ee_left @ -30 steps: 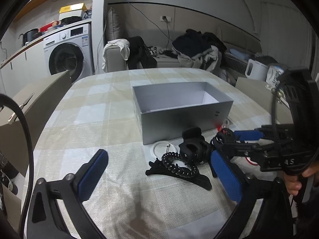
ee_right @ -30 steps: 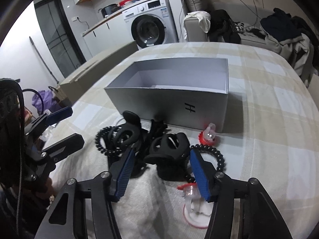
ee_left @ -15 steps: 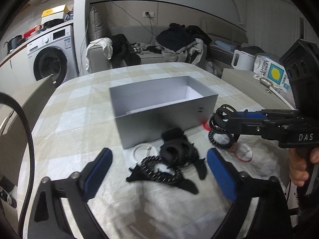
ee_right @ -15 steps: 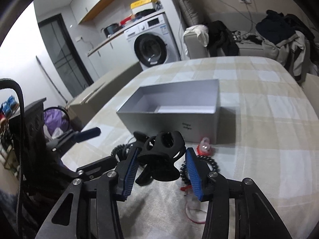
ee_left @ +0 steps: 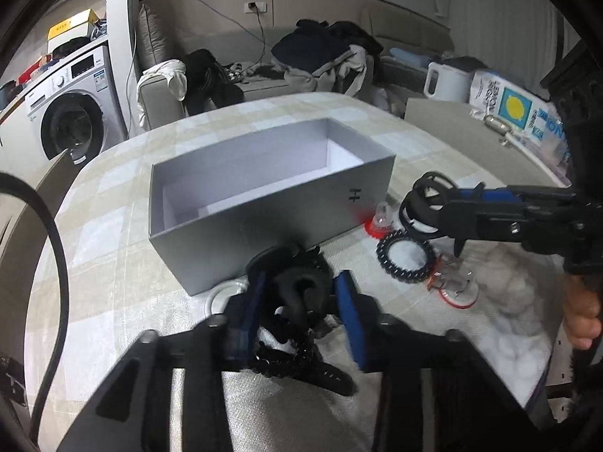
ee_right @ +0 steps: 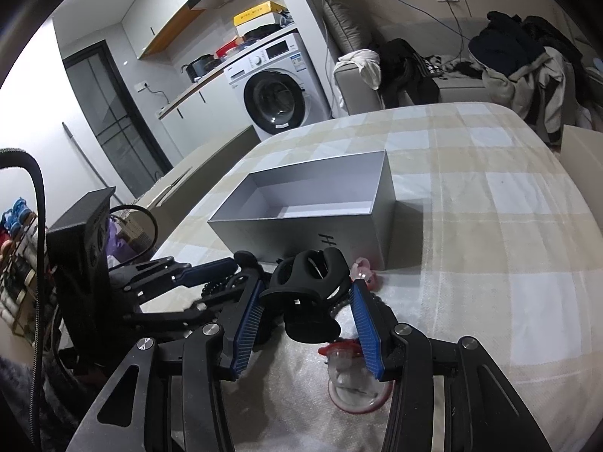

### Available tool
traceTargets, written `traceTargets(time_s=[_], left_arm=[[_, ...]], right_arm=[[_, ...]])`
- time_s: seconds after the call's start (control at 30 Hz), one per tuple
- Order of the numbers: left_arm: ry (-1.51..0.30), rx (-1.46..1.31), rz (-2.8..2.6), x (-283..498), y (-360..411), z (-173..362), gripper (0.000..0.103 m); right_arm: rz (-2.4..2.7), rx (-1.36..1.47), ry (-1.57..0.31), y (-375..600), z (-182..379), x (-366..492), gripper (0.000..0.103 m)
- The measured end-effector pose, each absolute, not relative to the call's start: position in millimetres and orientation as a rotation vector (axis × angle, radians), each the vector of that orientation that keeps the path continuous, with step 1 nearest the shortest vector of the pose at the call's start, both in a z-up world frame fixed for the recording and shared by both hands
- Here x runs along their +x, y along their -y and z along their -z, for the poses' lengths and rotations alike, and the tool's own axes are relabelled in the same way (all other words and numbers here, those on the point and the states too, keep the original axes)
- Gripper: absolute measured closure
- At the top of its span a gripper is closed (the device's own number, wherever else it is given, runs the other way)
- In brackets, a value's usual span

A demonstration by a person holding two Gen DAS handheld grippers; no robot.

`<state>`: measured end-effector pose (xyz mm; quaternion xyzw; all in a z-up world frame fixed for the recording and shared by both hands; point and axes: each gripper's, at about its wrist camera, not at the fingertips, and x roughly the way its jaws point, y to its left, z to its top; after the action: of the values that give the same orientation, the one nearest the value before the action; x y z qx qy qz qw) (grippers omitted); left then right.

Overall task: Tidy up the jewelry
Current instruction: 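Grasp a black claw clip with the right tool while the left tool grasps another claw clip, then carry the claw clip into the grey box with the right tool while the left tool drops its clip there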

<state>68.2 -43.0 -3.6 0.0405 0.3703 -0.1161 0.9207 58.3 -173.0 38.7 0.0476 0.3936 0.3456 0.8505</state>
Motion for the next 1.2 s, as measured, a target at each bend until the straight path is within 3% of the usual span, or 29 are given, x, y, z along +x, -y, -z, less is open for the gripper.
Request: traceTargets(time_s=[0.1, 0.3, 0.33, 0.4, 0.47, 0.7, 0.8, 1.2], left_arm=[[-0.753, 0.085, 0.252, 66, 42, -1, 0.083], [-0.755, 0.066, 0.248, 65, 40, 1, 0.081], [-0.759, 0.067, 0.248, 65, 40, 2, 0.079], [-0.769, 0.064, 0.236, 65, 39, 4, 0.062], [-0.774, 0.056, 0.230, 68, 39, 6, 0.056], [-0.834, 0.035, 0.277, 79, 45, 16, 0.056], [-0.832, 0.034, 0.282, 78, 46, 19, 0.060], [-0.666, -0.009, 0.241, 58, 28, -32, 0.060]], right_arm=[[-0.734, 0.101, -0.824, 173, -41, 60, 0.057], [-0.735, 0.085, -0.817, 170, -43, 59, 0.057], [-0.734, 0.085, -0.817, 171, -43, 59, 0.057], [-0.729, 0.088, -0.819, 171, -42, 59, 0.057], [-0.724, 0.093, -0.821, 172, -41, 59, 0.057], [-0.707, 0.105, -0.824, 177, -42, 61, 0.057], [-0.706, 0.107, -0.823, 178, -42, 62, 0.057], [-0.714, 0.120, -0.761, 170, -61, 72, 0.057]])
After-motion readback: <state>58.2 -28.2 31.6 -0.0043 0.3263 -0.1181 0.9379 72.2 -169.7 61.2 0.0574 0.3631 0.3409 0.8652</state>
